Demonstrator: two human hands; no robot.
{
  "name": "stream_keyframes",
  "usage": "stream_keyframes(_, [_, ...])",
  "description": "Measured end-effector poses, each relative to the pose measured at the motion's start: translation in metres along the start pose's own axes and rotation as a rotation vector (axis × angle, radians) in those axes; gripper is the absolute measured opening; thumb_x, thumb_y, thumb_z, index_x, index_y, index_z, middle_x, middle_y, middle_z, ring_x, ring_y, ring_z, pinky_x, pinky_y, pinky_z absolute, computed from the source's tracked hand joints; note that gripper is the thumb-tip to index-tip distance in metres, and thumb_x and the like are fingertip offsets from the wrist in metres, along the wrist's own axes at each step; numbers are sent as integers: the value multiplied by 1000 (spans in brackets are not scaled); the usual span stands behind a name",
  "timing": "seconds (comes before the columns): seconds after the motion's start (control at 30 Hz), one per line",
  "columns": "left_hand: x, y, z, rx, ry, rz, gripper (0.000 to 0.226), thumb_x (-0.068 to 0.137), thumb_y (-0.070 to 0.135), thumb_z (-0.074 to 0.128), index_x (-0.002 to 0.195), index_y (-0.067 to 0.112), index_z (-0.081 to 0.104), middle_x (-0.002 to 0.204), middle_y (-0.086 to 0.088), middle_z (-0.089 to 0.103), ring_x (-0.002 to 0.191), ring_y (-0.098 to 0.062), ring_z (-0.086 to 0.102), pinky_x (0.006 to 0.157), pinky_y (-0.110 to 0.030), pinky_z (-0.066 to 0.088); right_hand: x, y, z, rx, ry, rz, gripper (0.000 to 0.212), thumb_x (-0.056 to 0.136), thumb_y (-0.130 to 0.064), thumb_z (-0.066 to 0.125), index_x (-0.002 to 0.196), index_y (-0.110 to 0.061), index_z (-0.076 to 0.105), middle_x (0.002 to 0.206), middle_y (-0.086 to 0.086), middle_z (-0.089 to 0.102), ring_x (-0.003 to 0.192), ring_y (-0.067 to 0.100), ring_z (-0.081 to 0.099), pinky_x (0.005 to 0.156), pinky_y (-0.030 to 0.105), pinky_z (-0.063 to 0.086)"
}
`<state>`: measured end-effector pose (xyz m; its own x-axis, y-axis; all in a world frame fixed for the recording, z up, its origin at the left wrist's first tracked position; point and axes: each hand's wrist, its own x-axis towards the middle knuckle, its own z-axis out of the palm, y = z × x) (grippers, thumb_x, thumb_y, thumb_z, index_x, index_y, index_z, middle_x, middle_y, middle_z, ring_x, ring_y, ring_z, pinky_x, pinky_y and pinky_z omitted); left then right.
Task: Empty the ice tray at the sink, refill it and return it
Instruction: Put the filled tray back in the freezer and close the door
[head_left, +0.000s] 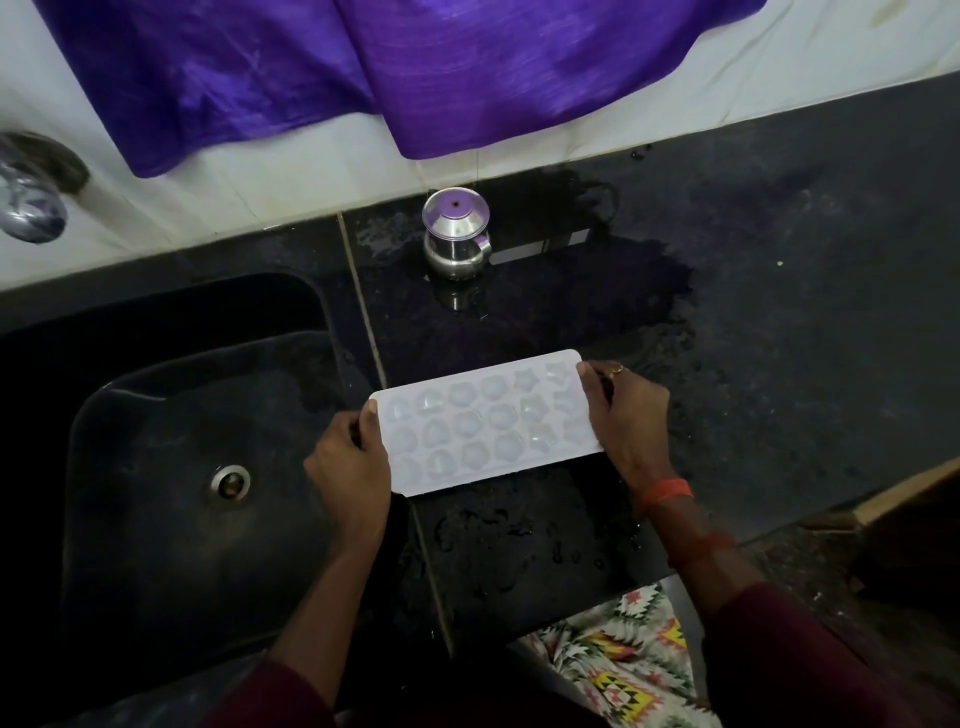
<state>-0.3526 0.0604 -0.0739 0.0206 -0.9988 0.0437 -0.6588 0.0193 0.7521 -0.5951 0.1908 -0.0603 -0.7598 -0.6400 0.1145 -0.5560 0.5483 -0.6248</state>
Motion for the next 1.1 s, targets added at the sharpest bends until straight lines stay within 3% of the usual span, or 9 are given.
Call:
stream_keyframes(0.07, [2,1,-7,-1,10,-13,34,99,35,59,80,7,67,65,6,57,60,-16,51,61,-27,32,1,-8,-1,20,3,-15,27,101,-31,57,100,-13,76,78,0,74,67,7,59,62,3,36])
stream_keyframes(0.13, [4,2,-16,-11,24,-17,34,98,34,59,78,9,66,61,11,53,56,-12,50,58,-27,33,1,-16,-1,28,-1,-36,27,102,-31,56,99,-14,76,74,-1,72,64,7,58,61,8,35])
stream_keyframes(0.2, [6,0,-25,-38,36,-28,34,98,35,58,79,9,67,63,8,56,60,-15,54,61,-29,37,1,-24,1,42,-6,-55,26,101,-30,57,97,-14,76,72,-2,71,63,8,58,60,8,34])
stream_keyframes(0.27, [7,-3,-33,-47,50,-36,34,99,35,58,80,8,67,64,6,58,62,-19,56,62,-29,38,1,-33,4,62,-8,-76,24,101,-29,59,96,-13,76,71,-1,71,62,8,57,63,0,36])
stream_keyframes(0.43, [12,-12,-56,-34,117,-59,33,97,31,61,77,6,68,58,17,50,55,-5,50,55,-9,31,-4,-55,15,86,4,-156,21,100,-26,61,95,-13,77,68,-5,70,58,4,54,62,-1,37])
stream_keyframes(0.57, [12,-26,-74,-16,156,-103,34,97,35,61,81,7,70,59,17,51,57,2,48,54,-4,33,-10,-73,27,145,-14,-189,20,99,-26,62,95,-14,77,69,-5,70,60,3,57,65,-3,37])
stream_keyframes(0.73, [7,-45,-101,-10,208,-135,36,99,34,59,79,6,69,61,6,58,57,-11,54,57,-21,36,-21,-96,43,122,-73,-231,21,100,-29,61,95,-17,78,67,-5,70,60,7,60,59,0,34])
stream_keyframes(0.87, [1,-63,-125,-9,262,-180,36,99,34,59,76,7,67,57,11,55,54,-9,53,55,-13,33,-33,-116,57,141,-122,-273,21,99,-29,61,94,-17,78,67,-7,69,59,3,57,59,0,36])
stream_keyframes(1.1, [-17,-98,-169,-45,373,-258,32,97,36,61,83,10,72,64,11,61,60,-4,58,57,-18,39,-61,-153,81,193,-242,-335,22,100,-30,60,94,-17,78,62,-15,60,58,2,57,60,3,36])
